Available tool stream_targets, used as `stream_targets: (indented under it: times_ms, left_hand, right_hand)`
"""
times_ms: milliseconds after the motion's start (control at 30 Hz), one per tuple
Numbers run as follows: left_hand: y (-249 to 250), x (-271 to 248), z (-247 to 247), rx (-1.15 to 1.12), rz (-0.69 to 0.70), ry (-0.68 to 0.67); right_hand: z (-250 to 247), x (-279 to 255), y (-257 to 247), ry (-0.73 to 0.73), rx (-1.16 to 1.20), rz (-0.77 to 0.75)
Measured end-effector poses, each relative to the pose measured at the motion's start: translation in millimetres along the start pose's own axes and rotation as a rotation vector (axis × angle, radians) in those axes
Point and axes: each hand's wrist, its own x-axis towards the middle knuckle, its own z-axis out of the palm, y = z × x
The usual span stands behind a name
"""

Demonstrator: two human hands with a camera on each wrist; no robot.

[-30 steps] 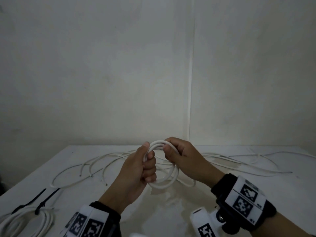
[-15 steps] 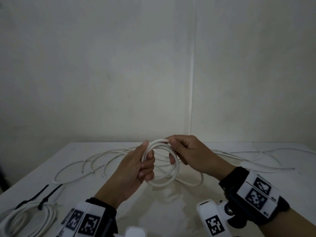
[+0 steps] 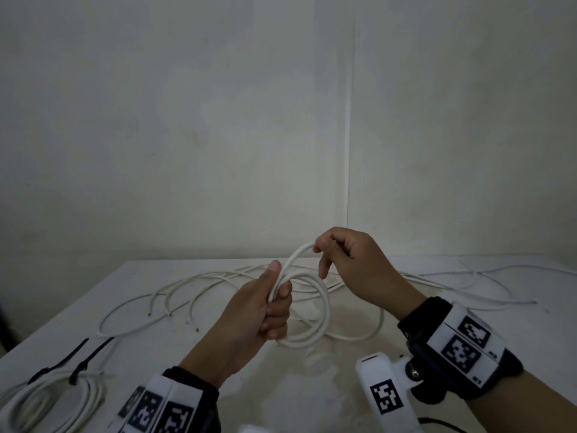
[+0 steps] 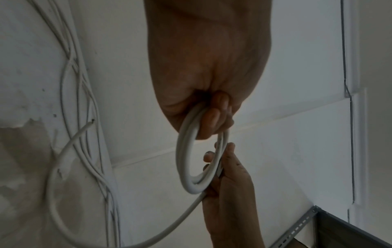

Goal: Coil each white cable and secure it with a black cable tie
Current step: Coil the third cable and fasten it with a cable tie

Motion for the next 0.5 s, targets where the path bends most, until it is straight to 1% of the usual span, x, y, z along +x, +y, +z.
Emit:
stream_targets:
  times_ms: [133, 267, 367, 433, 500]
  left_hand:
    - [2, 2, 4, -0.018, 0.009, -0.010]
    - [4, 0, 7, 0.024, 0.025, -0.009]
    - [5, 1, 6, -0.006, 0.069, 0.051]
    - [8, 5, 2, -0.112, 0.110, 0.121]
    - [14, 11, -8, -0.246, 0.167, 0.192]
  right_hand:
    - [-1, -1, 0, 0.064, 0.012, -0.019]
    - [-5, 0, -2, 0.089, 0.023, -0.028]
    - [-3, -1, 2, 0.034, 0.022, -0.043]
    - [-2, -4, 7, -0.039, 0.000, -0.060]
    - [-2, -8, 17, -0.062, -0.009, -0.068]
